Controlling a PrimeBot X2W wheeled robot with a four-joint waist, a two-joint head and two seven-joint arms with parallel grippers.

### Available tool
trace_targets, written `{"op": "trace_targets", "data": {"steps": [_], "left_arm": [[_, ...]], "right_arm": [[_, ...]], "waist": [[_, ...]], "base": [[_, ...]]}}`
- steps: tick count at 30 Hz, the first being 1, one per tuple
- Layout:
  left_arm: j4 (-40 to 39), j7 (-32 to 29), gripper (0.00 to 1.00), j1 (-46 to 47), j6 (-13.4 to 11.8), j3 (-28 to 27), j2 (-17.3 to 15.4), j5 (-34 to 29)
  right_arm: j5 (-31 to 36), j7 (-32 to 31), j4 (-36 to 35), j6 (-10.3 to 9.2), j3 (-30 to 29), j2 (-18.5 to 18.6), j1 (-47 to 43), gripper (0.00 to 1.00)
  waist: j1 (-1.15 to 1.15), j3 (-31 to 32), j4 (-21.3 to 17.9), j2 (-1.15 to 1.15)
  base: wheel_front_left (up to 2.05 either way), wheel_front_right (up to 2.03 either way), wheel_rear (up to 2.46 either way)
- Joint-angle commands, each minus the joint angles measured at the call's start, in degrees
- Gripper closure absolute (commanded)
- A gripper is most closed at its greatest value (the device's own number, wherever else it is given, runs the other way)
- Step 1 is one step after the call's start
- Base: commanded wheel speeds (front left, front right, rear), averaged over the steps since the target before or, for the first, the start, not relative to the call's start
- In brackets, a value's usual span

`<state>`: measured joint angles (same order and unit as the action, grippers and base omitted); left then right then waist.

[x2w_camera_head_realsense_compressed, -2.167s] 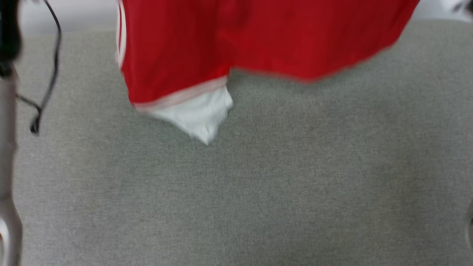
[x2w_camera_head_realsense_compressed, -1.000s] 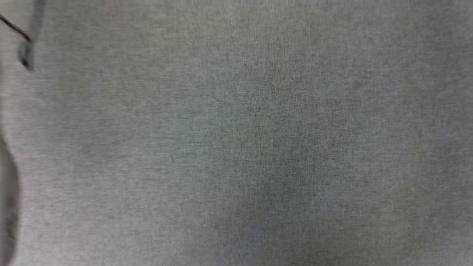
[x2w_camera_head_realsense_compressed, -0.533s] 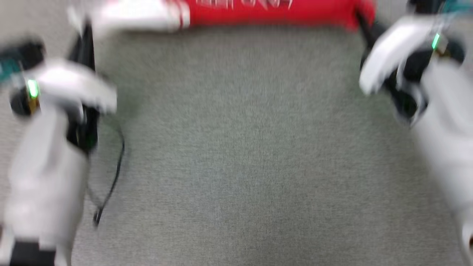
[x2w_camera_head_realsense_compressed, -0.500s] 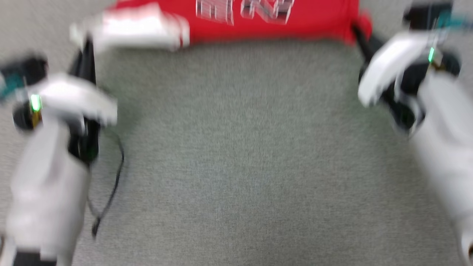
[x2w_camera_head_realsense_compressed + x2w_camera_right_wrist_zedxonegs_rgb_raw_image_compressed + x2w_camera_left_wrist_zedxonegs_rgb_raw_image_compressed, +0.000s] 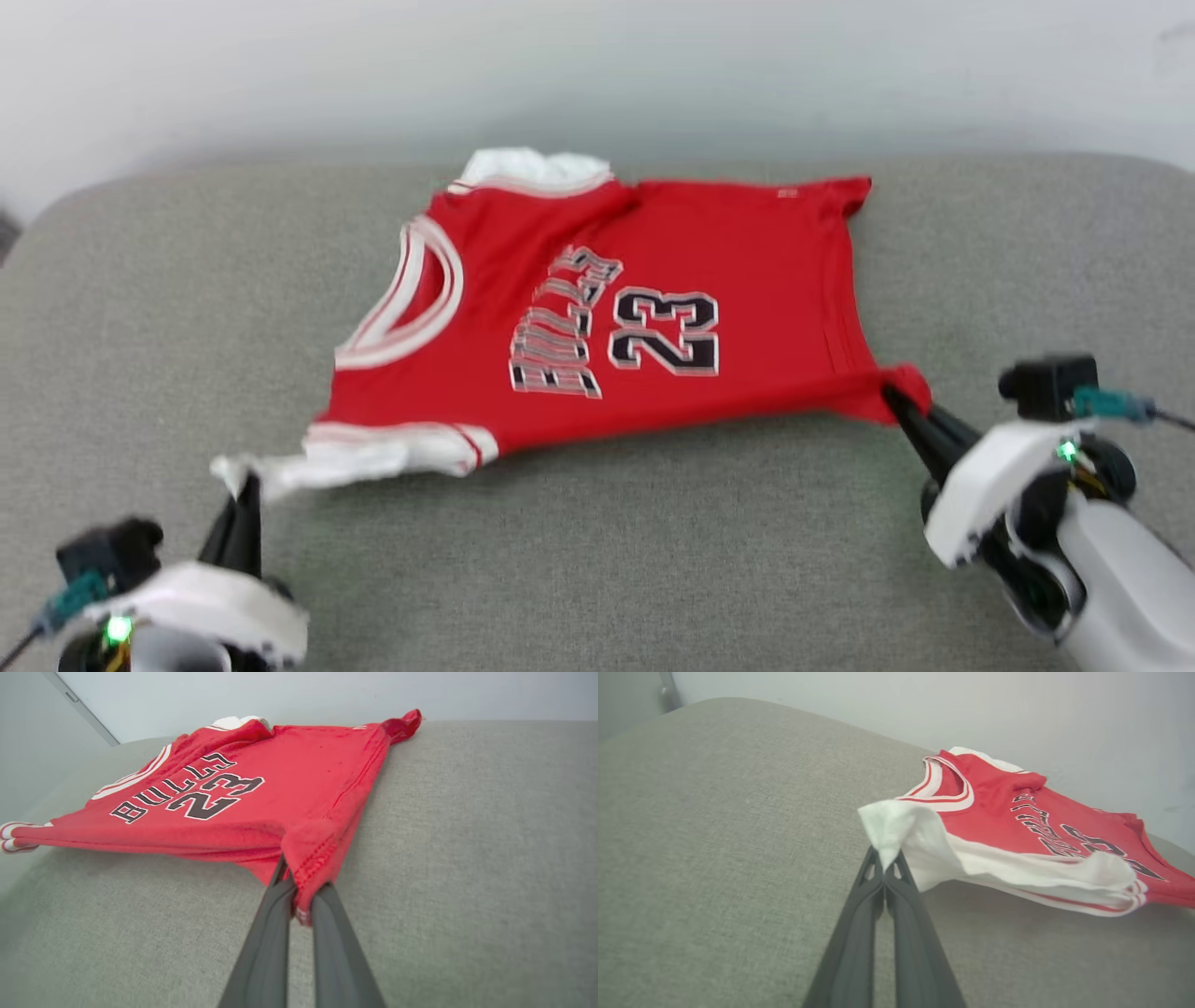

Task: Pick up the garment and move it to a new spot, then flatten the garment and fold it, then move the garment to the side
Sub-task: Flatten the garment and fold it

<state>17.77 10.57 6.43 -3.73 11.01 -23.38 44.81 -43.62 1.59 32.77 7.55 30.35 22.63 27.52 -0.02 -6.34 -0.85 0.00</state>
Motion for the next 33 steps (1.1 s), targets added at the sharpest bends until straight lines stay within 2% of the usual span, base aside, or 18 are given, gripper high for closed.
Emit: {"op": "trace_targets", "data": {"steps": [1,5,10,12,15,19,24,33], "left_arm": [[-1.46,-0.4,1.0,-1.97,-1.07,-0.48,-0.73,0.33],[-12.38,-4.65,1.0,-11.71,-6.33,-1.55,-2.47,1.02],[-25.29,-9.81,1.0,-19.97,-12.31,-2.51,-5.0,0.87],[-29.37,-11.35,1.0,-22.0,-14.12,-2.82,-5.83,0.51],[-34.23,-12.65,1.0,-22.49,-15.55,-3.06,-6.73,0.01],[-35.63,-13.77,1.0,-19.29,-14.76,-1.8,-7.05,-0.28],[-31.89,-13.43,1.0,-11.87,-11.76,0.0,-5.79,0.11],[-18.82,-12.82,1.0,1.95,-5.55,2.88,-3.22,1.05]], "right_arm": [[0.21,0.33,-0.55,-0.12,-0.77,1.09,-2.12,1.0],[1.09,-0.85,-6.42,-0.12,-4.66,2.05,-9.95,1.0],[4.87,-5.23,-15.35,-0.13,-12.68,1.79,-19.84,1.0],[6.75,-8.21,-19.27,-0.13,-15.95,1.09,-23.33,1.0],[9.65,-13.06,-25.6,-0.13,-20.63,-0.66,-27.08,1.0],[13.25,-19.87,-31.62,-0.12,-24.18,-3.46,-29.16,1.0],[15.9,-25.38,-33.94,-0.1,-24.26,-5.74,-25.66,1.0],[17.4,-27.28,-26.79,-0.1,-22.42,-6.16,-17.55,1.0]], "waist": [[0.02,1.98,0.2,0.0],[0.02,3.97,0.76,0.0],[0.02,5.23,1.54,0.0],[0.02,5.71,1.68,0.0],[0.02,5.81,1.79,0.0],[0.02,4.81,1.68,0.0],[0.02,1.08,1.3,0.0],[0.02,-7.09,0.7,0.0]], "base": [[0.0,0.0,0.0],[0.0,0.0,0.0],[0.0,0.0,0.0],[0.0,0.0,0.0],[0.0,0.0,0.0],[0.0,0.0,0.0],[0.0,0.0,0.0],[0.0,0.0,0.0]]}}
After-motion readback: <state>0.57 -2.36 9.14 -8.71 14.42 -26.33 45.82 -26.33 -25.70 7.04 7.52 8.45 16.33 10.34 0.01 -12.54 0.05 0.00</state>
